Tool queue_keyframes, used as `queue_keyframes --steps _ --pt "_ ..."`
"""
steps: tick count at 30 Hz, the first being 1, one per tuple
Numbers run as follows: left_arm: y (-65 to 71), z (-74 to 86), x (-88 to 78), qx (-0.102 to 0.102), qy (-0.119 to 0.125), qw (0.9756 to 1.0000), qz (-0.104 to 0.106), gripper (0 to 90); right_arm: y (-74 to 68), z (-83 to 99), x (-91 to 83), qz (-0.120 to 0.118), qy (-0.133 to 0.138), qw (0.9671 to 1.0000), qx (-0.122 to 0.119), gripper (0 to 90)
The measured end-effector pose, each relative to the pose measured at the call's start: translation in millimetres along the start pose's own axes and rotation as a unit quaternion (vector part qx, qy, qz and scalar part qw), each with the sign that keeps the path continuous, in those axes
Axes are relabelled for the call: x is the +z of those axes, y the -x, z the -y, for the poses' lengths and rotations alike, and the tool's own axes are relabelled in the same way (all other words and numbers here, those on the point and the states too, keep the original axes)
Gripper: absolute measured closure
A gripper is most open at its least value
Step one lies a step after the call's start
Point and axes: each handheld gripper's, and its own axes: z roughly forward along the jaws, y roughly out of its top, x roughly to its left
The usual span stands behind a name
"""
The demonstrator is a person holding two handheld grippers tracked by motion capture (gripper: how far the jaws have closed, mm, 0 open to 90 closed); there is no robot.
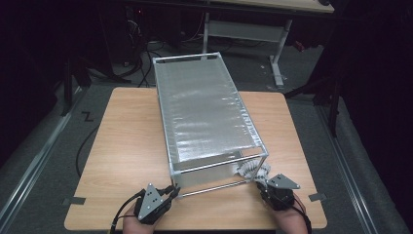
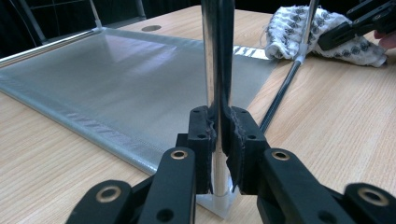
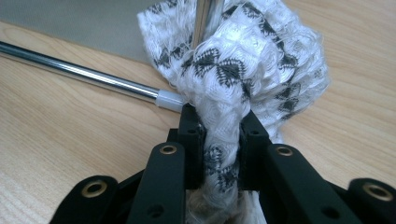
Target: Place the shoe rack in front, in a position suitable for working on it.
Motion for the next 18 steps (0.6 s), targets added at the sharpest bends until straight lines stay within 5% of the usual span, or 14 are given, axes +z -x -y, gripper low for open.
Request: queue_keyframes --steps 9,18 --pt "-0.1 0.4 -0.1 0.001 0.001 1.0000 0.000 79.9 15.1 -0.5 -6.9 0.009 0.018 0.9990 0.040 75.4" --pt "1.6 1.5 -4.8 0.002 -0.001 1.0000 0.000 79.9 39.8 -3.2 -16.2 0.043 0.065 0.9896 0.121 75.6"
